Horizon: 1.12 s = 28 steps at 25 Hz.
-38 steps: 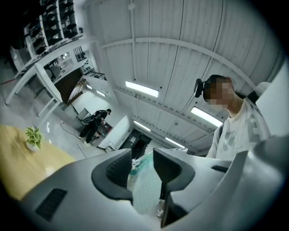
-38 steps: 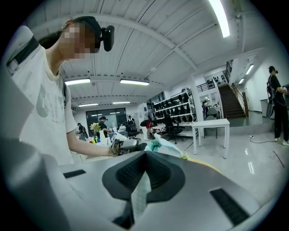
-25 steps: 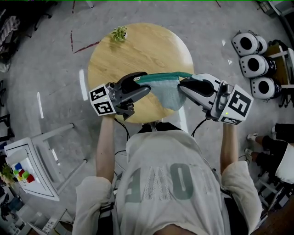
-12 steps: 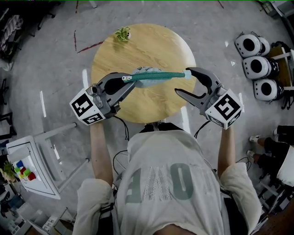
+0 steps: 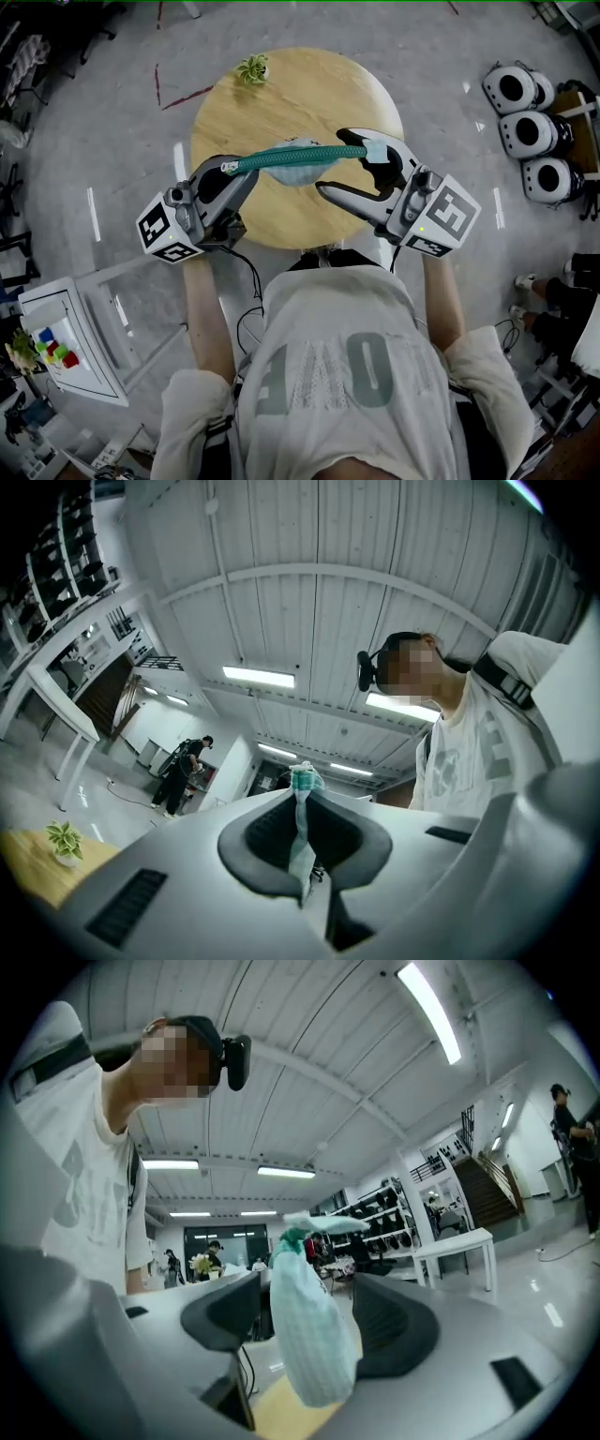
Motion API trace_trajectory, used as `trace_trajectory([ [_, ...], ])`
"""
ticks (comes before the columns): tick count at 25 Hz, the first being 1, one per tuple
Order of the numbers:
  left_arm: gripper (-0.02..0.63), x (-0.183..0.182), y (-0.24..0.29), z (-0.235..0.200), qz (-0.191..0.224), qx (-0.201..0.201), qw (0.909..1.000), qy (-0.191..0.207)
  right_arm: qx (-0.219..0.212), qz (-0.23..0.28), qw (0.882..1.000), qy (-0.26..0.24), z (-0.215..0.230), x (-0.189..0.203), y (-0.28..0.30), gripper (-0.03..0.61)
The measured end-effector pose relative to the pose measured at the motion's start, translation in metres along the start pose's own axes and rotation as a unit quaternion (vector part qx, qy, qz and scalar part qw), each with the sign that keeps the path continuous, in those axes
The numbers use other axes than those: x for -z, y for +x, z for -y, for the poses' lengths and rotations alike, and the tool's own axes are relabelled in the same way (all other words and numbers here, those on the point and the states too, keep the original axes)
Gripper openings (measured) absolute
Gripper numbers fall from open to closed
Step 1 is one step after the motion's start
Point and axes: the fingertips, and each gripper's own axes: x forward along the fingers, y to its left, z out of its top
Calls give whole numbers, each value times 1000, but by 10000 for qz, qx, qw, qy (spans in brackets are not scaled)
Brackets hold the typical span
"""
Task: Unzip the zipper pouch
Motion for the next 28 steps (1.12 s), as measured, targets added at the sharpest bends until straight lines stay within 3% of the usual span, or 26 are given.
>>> trace_trajectory([
  [4, 31, 4, 3, 9, -15, 50, 9999, -116, -490, 318, 9973, 441, -10, -4, 15, 297],
  [5, 31, 7, 3, 10, -61, 28, 9999, -126, -581, 345, 9965, 487, -14, -4, 16, 242],
  [6, 31, 10, 2, 10, -104, -8, 9999, -138, -630, 317, 9963, 485, -17, -2, 17, 106],
  [8, 32, 16, 0, 9, -211, -136, 9996, -151, -638, 153, 9970, 405, -20, 6, 18, 50],
  [12, 36, 34, -7, 1, -810, -574, 9951, 19, -571, -220, 9980, 132, -23, 20, 15, 35],
  [14, 73, 41, -10, -4, -1183, -726, 9902, 174, -563, -386, 9977, -13, -23, 25, 14, 34],
  [19, 134, 46, -17, -3, -1911, -811, 9766, 557, -417, -854, 9937, -597, -18, 32, 9, 32],
  [23, 137, 48, -20, -4, -2297, -829, 9664, 797, -364, -1135, 9884, -942, -12, 37, 2, 32],
  [25, 137, 52, -17, -2, -2493, -750, 9622, 798, -390, -1134, 9861, -1146, -12, 35, 0, 32],
  [28, 137, 59, -14, -4, -2609, -690, 9617, 489, -394, -1211, 9818, -1410, -10, 36, -3, 32],
])
